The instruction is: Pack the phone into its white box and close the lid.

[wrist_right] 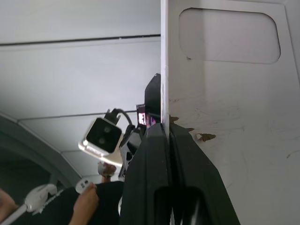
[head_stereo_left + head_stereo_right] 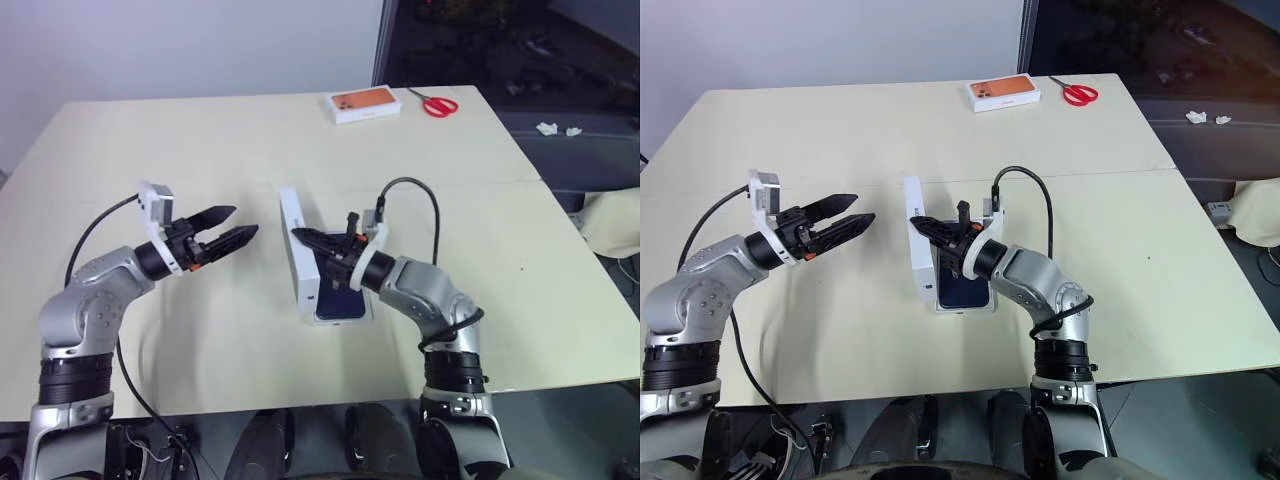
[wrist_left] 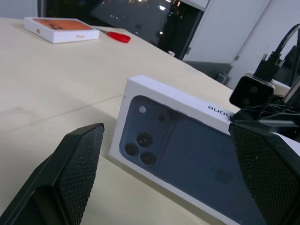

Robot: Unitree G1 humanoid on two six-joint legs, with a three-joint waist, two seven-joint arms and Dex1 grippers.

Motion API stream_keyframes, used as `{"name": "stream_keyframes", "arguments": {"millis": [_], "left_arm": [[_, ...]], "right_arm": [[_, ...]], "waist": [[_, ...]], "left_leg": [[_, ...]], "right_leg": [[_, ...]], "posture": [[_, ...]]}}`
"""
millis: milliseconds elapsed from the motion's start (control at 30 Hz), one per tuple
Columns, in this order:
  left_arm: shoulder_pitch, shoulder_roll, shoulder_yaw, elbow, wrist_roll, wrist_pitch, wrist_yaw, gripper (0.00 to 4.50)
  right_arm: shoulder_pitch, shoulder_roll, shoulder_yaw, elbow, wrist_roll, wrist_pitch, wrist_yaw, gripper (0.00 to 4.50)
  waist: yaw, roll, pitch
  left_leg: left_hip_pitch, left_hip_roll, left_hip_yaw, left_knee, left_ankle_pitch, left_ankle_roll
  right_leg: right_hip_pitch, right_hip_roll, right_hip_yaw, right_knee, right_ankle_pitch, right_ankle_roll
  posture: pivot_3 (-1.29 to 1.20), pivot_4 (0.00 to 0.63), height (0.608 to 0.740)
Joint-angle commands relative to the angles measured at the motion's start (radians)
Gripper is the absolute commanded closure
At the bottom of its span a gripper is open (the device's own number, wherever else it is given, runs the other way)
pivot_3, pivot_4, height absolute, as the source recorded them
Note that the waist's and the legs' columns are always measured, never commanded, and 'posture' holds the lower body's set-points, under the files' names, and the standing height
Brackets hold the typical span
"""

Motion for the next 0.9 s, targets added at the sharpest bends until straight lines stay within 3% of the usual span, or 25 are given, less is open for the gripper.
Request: {"name": "stream_keyframes", "arguments": {"millis": [33, 367, 500, 700, 900], "left_arm": [[0.009, 0.003, -0.008, -0.026, 0.013, -0.03, -0.012, 0.0], [0.028, -0.018, -0.036, -0.035, 0.013, -0.024, -0.009, 0.0], [0.054, -0.036, -0.058, -0.04, 0.009, -0.009, -0.011, 1.32], [0.074, -0.103, -0.111, -0.032, 0.055, -0.063, 0.01, 4.43], [0.064, -0.152, -0.143, -0.032, 0.089, -0.097, 0.03, 4.48]], "right_arm": [[0.031, -0.033, 0.033, -0.043, 0.03, -0.014, 0.029, 4.43], [0.084, -0.091, 0.07, -0.085, 0.014, -0.088, 0.07, 4.43], [0.104, -0.133, 0.085, -0.099, 0.011, -0.087, 0.101, 4.5], [0.108, -0.191, 0.114, -0.129, -0.003, -0.084, 0.126, 4.5], [0.12, -0.223, 0.141, -0.143, 0.007, -0.101, 0.126, 4.5]], "waist": [[0.001, 0.0, 0.0], [0.002, 0.0, 0.0], [0.005, 0.0, 0.0], [0.009, 0.0, 0.0], [0.012, 0.0, 0.0]], "left_leg": [[0.0, 0.0, 0.0, 0.0, 0.0, 0.0], [0.0, 0.0, 0.0, 0.0, 0.0, 0.0], [0.0, 0.0, 0.0, 0.0, 0.0, 0.0], [0.0, 0.0, 0.0, 0.0, 0.0, 0.0], [0.0, 0.0, 0.0, 0.001, 0.0, 0.001]], "right_leg": [[0.0, 0.0, 0.0, 0.0, 0.0, 0.0], [0.0, 0.0, 0.0, 0.0, 0.0, 0.0], [0.001, 0.0, 0.0, 0.0, 0.0, 0.0], [0.001, -0.001, 0.0, -0.001, 0.0, 0.0], [0.002, -0.001, 0.0, -0.001, 0.0, 0.0]], "posture": [[0.0, 0.15, 0.74], [0.0, 0.15, 0.74], [0.0, 0.15, 0.74], [0.0, 0.15, 0.74], [0.0, 0.15, 0.74]]}}
